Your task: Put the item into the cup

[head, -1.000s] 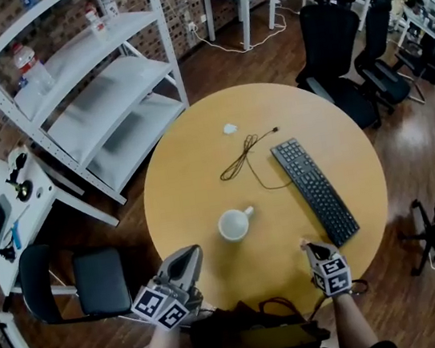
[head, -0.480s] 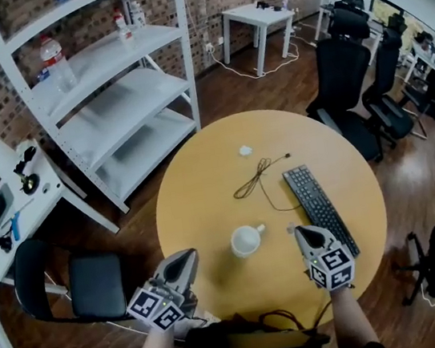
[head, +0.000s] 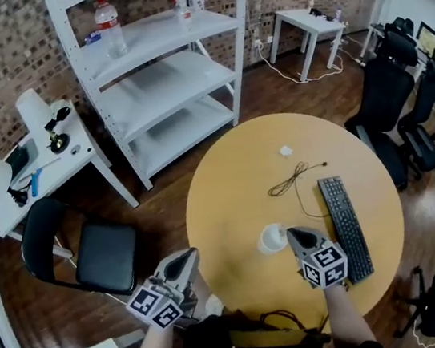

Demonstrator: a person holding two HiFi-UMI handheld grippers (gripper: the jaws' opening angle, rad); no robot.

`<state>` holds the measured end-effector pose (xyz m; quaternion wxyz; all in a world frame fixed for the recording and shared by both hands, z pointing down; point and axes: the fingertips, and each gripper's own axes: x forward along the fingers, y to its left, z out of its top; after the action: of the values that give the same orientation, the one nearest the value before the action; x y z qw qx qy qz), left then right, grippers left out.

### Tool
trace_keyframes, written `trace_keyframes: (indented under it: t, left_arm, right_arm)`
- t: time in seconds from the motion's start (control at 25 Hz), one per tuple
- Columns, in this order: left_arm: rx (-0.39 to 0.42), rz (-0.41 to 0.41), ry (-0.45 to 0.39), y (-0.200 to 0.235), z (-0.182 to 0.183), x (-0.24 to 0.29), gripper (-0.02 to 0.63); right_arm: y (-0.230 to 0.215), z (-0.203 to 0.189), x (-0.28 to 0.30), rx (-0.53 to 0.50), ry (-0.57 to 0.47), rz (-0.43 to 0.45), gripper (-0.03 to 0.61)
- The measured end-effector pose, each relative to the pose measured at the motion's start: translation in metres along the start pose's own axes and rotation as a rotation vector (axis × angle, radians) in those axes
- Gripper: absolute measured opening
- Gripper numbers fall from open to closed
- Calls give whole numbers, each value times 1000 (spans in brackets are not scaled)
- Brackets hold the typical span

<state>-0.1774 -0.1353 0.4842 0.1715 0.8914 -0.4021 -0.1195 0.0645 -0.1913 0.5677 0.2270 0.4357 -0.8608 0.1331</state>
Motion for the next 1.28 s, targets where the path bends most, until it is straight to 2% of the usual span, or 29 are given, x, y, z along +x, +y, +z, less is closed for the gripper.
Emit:
trace_keyframes:
  t: [0.16, 0.28, 0.44, 0.68, 0.84, 0.92, 1.04, 1.12, 1.28]
  left_arm:
    - [-9, 45, -1, 7, -1, -19, 3]
    - [-2, 76, 0, 14, 2, -31, 3]
    - [11, 86, -2, 19, 6, -34, 3]
    - [18, 15, 8, 18, 8, -15, 3]
    - [21, -52, 40, 4, 0, 7, 3]
    - [37, -92, 52, -6, 0, 22, 3]
    - [73, -136, 53, -18, 5, 42, 3]
    - [80, -159, 59, -24, 2, 52, 3]
    - [81, -216, 90, -38, -8, 70, 3]
  right_arm:
    - [2, -13, 15, -33, 50, -15, 18]
    - [5, -18, 23, -16, 75, -5, 71]
    - [7, -20, 26, 7, 66, -8, 71]
    - [-1, -4, 3, 90, -56, -37, 71]
    - [-23, -9, -40, 141, -158, -78, 69]
    - [-38, -9, -71, 170, -228, -122, 69]
    - [-59, -10, -120, 170, -313, -235, 68]
    - [-65, -12, -152, 157, -357, -314, 33]
    - [-71, -21, -218, 193, -474, -432, 18]
